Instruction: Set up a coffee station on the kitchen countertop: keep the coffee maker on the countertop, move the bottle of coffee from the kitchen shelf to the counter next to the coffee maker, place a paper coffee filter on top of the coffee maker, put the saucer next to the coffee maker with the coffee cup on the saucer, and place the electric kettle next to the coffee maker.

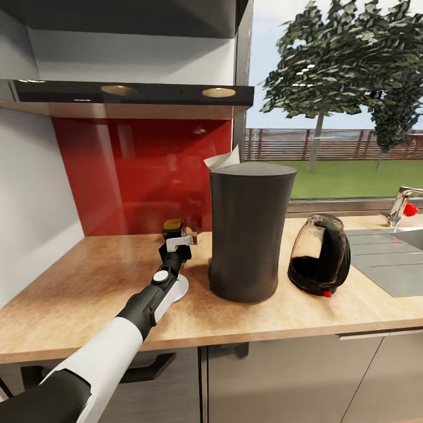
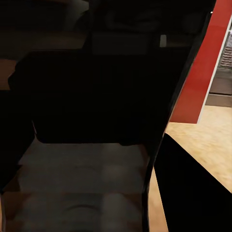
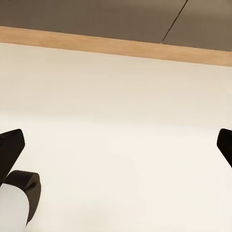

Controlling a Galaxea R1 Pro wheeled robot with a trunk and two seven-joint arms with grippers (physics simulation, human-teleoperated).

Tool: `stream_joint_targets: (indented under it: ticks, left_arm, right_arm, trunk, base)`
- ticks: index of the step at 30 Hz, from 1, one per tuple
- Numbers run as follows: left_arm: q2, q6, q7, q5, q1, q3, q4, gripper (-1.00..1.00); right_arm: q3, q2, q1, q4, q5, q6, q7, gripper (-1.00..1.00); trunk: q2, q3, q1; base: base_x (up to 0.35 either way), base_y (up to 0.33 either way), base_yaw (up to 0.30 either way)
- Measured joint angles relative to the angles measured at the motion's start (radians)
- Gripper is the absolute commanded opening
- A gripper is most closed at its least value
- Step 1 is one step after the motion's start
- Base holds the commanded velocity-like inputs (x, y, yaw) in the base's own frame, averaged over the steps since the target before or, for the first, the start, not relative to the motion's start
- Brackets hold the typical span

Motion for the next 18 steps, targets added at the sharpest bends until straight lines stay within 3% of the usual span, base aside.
stream_joint_targets:
  ticks: [18]
  left_arm:
    - [0.000, 0.000, 0.000, 0.001, 0.000, 0.000, 0.000, -1.00]
  right_arm:
    - [0.000, 0.000, 0.000, 0.000, 0.001, 0.000, 0.000, 1.00]
  trunk:
    - [-0.028, -0.012, 0.015]
  base:
    - [0.000, 0.000, 0.000]
